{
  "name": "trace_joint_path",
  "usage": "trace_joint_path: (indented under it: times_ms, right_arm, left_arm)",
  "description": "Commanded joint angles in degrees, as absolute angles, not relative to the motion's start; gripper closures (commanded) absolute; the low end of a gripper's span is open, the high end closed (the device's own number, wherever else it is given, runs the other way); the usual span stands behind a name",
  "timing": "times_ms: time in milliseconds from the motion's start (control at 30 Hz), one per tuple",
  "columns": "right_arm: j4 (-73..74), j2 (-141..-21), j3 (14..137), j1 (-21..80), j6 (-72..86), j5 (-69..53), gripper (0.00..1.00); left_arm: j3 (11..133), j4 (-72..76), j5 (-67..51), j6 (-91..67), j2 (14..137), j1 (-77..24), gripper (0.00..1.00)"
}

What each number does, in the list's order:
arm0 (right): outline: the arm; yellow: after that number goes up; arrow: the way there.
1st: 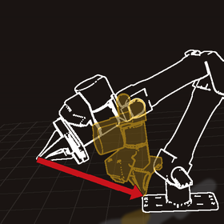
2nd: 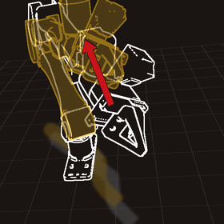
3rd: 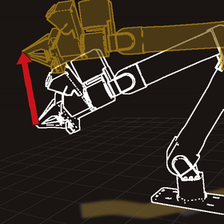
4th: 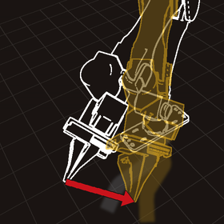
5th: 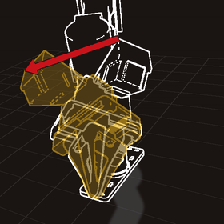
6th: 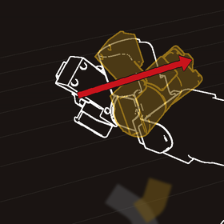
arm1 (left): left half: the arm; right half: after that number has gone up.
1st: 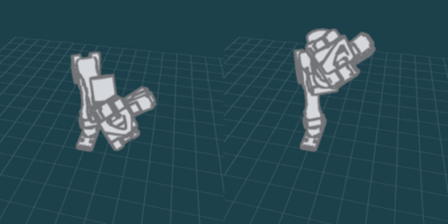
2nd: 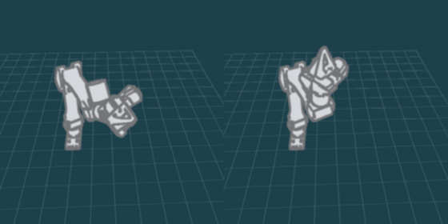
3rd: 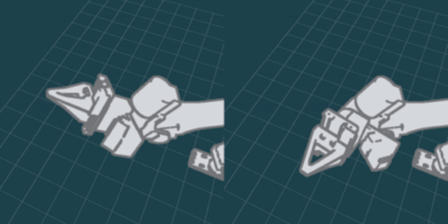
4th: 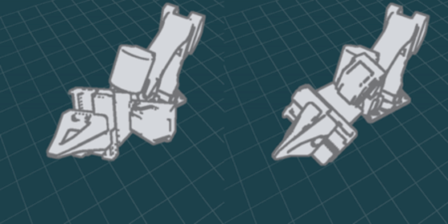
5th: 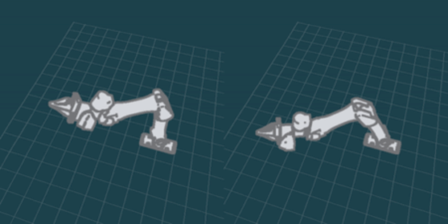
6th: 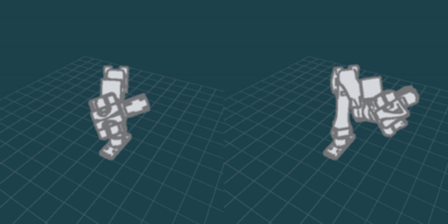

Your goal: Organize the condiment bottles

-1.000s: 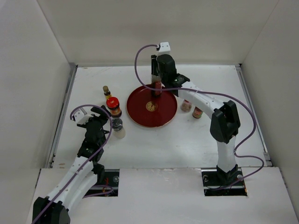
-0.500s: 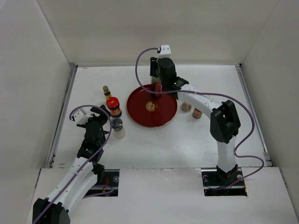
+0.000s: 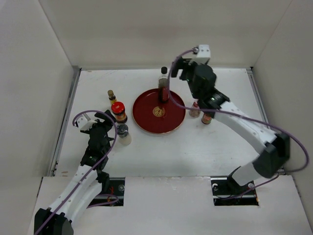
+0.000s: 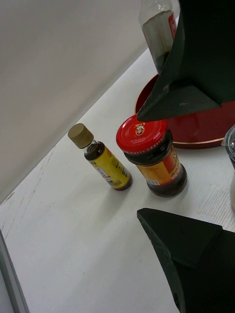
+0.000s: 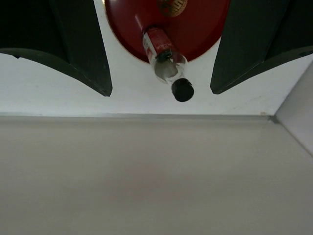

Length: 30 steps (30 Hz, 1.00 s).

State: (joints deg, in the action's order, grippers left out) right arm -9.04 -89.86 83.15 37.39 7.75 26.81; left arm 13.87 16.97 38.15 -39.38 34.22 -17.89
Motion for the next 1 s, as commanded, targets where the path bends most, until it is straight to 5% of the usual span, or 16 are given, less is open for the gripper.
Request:
trace_joint_path:
  times_ms: [0,167,333,967]
  right_arm:
    - [-9.86,-74.59,70.64,37.31,9.05,37.83,0.12]
    - [-0.46,-58.03,50.30,35.90,14.58,49.64,0.12]
    - [5.89,-53.97,43.07,33.01,19.68,47.56,0.12]
    - [-7.99,-70.57,45.35,26.41,19.95,39.11,0.30]
  left_arm:
    - [13.36,19.34,36.57,-39.11,33.66,-17.53,0.30]
    - [13.54,19.34,35.60,-39.20,33.66,-17.62,0.30]
    - [13.62,19.34,34.72,-39.29,32.78,-17.80,0.30]
    - [13.10,21.01,34.63,-39.38,34.72,-18.15,0.30]
